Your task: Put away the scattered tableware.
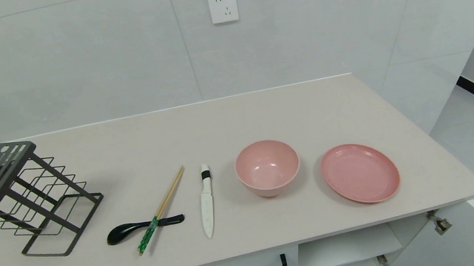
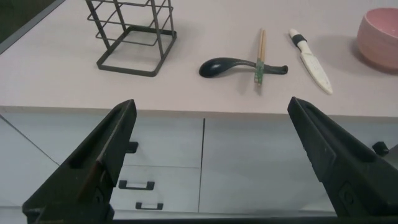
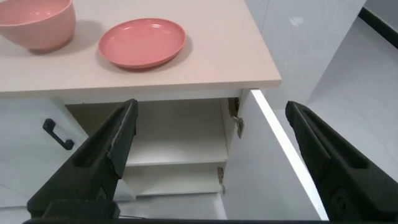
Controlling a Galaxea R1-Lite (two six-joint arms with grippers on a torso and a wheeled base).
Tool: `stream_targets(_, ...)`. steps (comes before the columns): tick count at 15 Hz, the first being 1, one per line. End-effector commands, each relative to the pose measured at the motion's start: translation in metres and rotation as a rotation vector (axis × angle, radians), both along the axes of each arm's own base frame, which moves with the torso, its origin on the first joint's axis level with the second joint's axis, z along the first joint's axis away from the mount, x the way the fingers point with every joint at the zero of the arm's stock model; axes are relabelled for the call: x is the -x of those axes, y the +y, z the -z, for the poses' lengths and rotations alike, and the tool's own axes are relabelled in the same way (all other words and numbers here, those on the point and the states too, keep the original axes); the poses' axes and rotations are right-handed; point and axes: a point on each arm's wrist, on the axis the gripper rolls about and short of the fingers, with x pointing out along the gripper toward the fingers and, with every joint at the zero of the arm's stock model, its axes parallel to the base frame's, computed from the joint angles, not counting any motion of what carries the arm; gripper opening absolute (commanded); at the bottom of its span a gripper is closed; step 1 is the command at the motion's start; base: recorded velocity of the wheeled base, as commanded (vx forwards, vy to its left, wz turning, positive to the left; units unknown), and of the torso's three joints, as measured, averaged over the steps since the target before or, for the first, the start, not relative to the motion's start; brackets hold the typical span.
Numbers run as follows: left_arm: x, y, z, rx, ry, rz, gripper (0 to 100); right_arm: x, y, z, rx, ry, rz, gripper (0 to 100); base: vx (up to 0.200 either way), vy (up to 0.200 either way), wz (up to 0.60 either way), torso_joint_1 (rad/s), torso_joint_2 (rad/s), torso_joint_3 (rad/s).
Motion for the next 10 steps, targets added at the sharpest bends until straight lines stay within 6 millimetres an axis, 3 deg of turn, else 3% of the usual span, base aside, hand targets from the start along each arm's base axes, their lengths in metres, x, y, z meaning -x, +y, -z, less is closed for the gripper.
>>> stream_targets(1,-0.0001,0.0000,0.0001,0.001,0.001,-0.001,100,-0.0001,0.0000,0.0000,0.001,0.001,-0.001,100,0.000,0.000,0.00,0.000,0.00,0.000)
stream_targets(10,-0.0001,0.0000,0.0002,-0.004,0.003,-0.001,100,-0.0001,0.0000,0.0000,-0.001,0.001,0.001,100,0.000,0.000,0.00,0.000,0.00,0.000)
